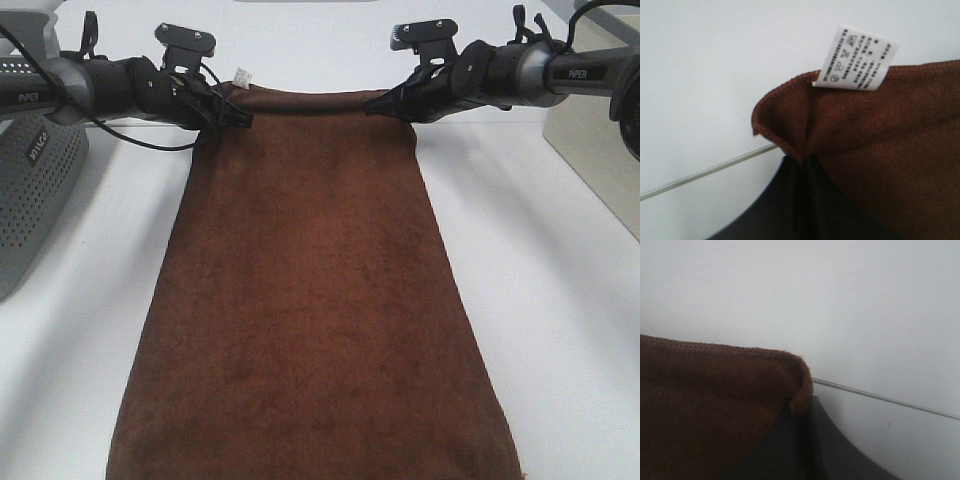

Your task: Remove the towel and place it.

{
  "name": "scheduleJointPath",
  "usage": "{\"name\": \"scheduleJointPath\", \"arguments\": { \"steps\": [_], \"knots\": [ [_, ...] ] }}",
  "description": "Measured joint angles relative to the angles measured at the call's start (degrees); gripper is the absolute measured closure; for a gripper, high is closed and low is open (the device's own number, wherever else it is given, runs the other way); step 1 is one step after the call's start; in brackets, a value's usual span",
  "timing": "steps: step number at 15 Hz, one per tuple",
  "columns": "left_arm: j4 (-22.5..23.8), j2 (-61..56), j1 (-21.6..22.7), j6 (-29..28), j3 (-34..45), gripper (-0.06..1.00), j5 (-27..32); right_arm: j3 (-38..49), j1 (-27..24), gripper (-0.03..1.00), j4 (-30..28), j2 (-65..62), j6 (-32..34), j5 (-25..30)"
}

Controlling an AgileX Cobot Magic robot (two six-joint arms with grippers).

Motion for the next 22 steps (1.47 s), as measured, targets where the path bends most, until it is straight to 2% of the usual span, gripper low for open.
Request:
{"name": "scheduleJointPath", "arguments": {
  "steps": [5, 8, 10, 13, 14, 16, 18, 20, 22],
  "knots": [
    [0.00, 0.34, -0.06, 0.00, 0.00, 0.92, -1.32, 0.00, 0.00, 0.96, 0.00, 0.06, 0.00, -0.34],
    [0.00, 0.40, -0.06, 0.00, 0.00, 0.79, -1.72, 0.00, 0.00, 0.90, 0.00, 0.06, 0.00, -1.15],
    [0.00, 0.40, -0.06, 0.00, 0.00, 0.62, -2.69, 0.00, 0.00, 0.79, 0.00, 0.06, 0.00, -1.26],
    [-0.06, 0.40, -0.06, -1.78, 0.00, 0.35, -3.04, 0.00, 0.00, 0.47, 0.00, 0.11, 1.38, -3.21],
    [-0.11, 0.40, -0.06, -3.04, 0.00, 0.30, -3.72, 0.00, 0.00, 0.35, 0.00, 0.11, 1.83, -3.72],
    [-0.11, 0.46, -0.06, -4.01, 0.00, 0.27, -4.70, 0.00, 0.00, 0.24, 0.00, 0.11, 2.01, -3.78],
    [-0.11, 0.34, -0.06, -4.07, 0.00, 0.27, -4.30, 0.00, 0.00, 0.23, -0.17, 0.11, 2.35, -1.09],
    [0.29, -0.40, -0.06, -4.07, 0.00, 0.27, -0.80, 0.00, 0.00, 0.22, -0.17, -0.52, 2.46, 3.84],
    [2.18, -3.27, -0.06, -4.07, 0.00, 0.26, 9.22, 0.00, 0.00, 0.21, -0.23, -4.13, 2.69, 14.27]
  ]
}}
